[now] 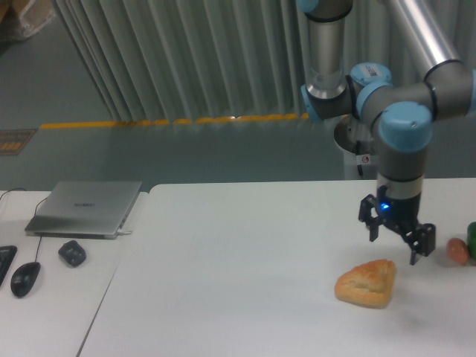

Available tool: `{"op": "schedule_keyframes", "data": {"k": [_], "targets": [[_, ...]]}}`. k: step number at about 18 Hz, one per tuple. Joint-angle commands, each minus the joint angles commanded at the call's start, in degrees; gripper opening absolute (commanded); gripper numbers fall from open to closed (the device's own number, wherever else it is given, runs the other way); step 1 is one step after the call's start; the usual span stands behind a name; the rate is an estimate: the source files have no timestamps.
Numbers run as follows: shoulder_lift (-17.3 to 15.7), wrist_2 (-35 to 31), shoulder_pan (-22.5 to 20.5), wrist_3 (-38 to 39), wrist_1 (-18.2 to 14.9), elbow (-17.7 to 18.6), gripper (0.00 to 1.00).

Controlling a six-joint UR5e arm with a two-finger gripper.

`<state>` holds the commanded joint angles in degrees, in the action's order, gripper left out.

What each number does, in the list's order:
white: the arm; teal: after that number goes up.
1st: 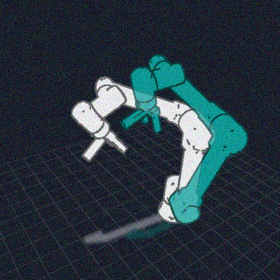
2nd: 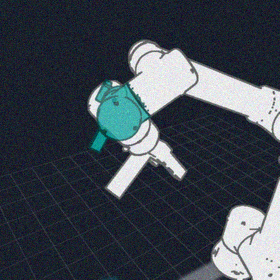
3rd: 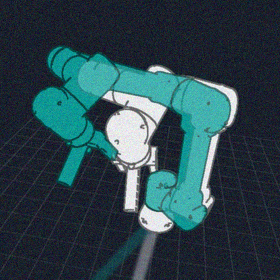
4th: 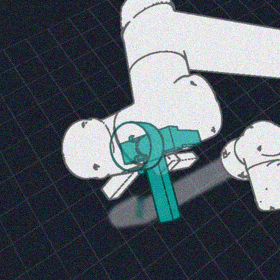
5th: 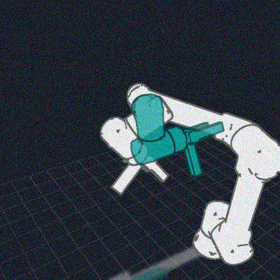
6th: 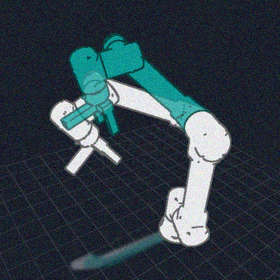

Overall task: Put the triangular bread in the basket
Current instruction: 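Lower the open gripper onto the bread and close on it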

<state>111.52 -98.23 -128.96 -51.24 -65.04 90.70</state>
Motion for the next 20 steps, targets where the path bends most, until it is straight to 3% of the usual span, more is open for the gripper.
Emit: {"op": "schedule_keyframes", "data": {"k": [3,17,18,19,20], "targets": [[2.3,-2.6,1.9,0.6,1.2,0.2,1.0],[4.0,-3.5,2.6,0.6,1.9,1.5,1.0],[4.1,-4.0,2.7,0.6,1.9,1.5,0.96],[4.1,-4.0,2.7,0.7,1.8,1.5,0.81],[4.5,-4.0,2.7,0.7,1.8,1.3,0.78]]}}
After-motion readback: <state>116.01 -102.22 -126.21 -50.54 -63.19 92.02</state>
